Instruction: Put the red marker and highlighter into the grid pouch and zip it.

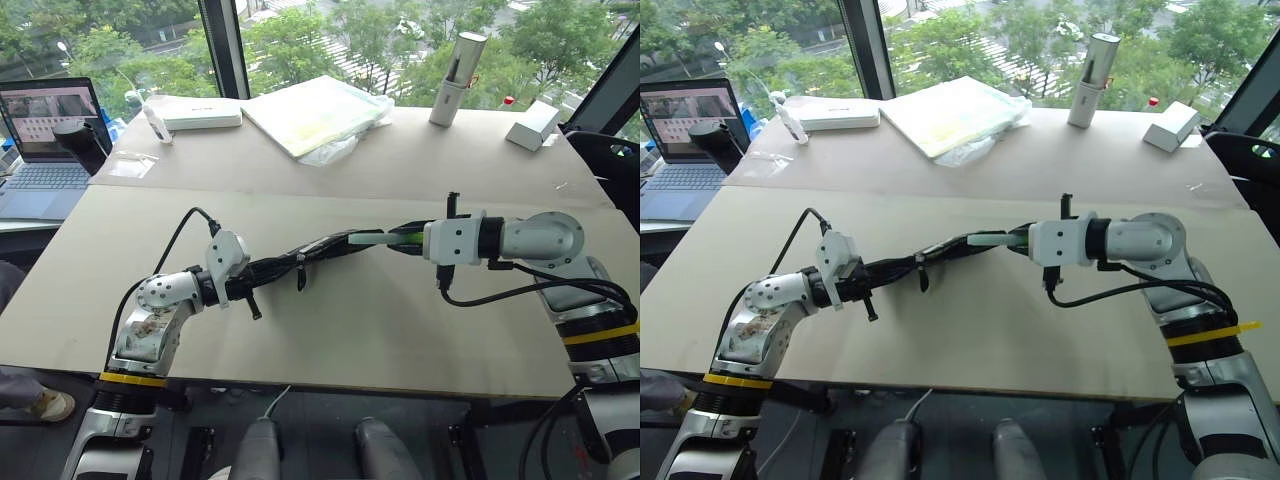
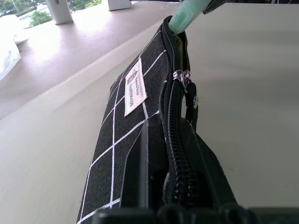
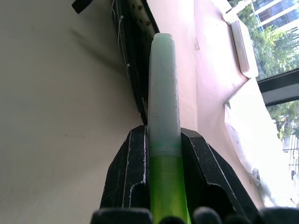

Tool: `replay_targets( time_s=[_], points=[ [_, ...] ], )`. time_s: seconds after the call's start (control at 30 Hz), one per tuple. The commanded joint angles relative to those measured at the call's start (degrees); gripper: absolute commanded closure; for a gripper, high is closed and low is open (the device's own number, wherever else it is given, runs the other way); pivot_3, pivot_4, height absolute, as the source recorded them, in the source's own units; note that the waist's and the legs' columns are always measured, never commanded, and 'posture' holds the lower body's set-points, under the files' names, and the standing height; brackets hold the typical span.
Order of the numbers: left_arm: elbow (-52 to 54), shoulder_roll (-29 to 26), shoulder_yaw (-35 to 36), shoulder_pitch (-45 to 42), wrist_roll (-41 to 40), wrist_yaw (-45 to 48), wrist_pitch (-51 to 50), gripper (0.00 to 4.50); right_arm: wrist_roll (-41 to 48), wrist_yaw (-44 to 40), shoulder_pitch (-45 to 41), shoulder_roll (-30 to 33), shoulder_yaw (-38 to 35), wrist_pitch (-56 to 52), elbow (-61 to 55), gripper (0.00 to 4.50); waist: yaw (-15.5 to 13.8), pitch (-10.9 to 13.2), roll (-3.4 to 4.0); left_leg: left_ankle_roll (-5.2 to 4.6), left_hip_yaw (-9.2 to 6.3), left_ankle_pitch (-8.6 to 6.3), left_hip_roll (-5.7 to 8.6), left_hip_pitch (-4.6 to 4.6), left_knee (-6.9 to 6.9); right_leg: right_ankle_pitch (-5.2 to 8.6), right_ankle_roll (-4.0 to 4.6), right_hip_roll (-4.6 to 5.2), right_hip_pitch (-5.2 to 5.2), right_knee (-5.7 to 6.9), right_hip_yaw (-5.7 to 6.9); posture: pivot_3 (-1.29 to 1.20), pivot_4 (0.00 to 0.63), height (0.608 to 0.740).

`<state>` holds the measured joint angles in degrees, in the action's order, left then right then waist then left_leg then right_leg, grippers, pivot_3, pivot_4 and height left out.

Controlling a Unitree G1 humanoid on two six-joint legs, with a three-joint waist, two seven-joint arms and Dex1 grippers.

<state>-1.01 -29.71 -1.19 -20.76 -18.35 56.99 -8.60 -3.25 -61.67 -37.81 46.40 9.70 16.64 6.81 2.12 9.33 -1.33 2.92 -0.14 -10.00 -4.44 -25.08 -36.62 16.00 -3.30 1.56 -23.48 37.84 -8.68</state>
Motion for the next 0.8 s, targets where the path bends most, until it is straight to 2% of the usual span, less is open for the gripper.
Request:
replay_targets(
  time_s=[0.03,0.3,0.57,0.8],
  points=[
    [0.52,0.14,0.27,-0.5,-0.58,0.11,0.7,4.5,-1.7,0.98,-1.79,0.95,-0.6,1.74,0.86,3.96,0.07,0.0,0.0,0.0,0.0,0.0,0.0,0.0,0.0,0.0,0.0,0.0,0.0,0.0,0.0,0.0,0.15,0.739],
    [0.68,0.31,0.13,-0.24,-0.49,0.14,0.68,4.5,-4.96,1.96,-3.72,-1.83,2.36,3.88,2.67,3.96,0.24,0.0,0.0,0.0,0.0,0.0,0.0,0.0,0.0,0.0,0.0,0.0,-0.01,0.01,0.0,0.0,0.15,0.739],
    [-0.47,0.56,-0.01,-0.95,-0.35,0.55,1.18,4.5,-9.62,2.03,-5.92,-7.53,8.64,5.83,2.89,3.96,0.22,0.0,0.0,0.0,0.0,0.0,0.0,0.0,0.0,0.0,0.0,0.0,-0.01,0.03,0.0,0.0,0.15,0.739],
    [-0.99,0.7,-0.03,-1.52,-0.31,0.89,1.39,4.5,-15.01,6.77,-8.6,-12.87,12.32,7.42,8.03,3.96,0.25,0.0,0.0,0.0,0.0,0.0,0.0,0.0,0.0,0.0,0.01,0.0,-0.02,0.05,0.0,0.0,0.15,0.739]
  ],
)
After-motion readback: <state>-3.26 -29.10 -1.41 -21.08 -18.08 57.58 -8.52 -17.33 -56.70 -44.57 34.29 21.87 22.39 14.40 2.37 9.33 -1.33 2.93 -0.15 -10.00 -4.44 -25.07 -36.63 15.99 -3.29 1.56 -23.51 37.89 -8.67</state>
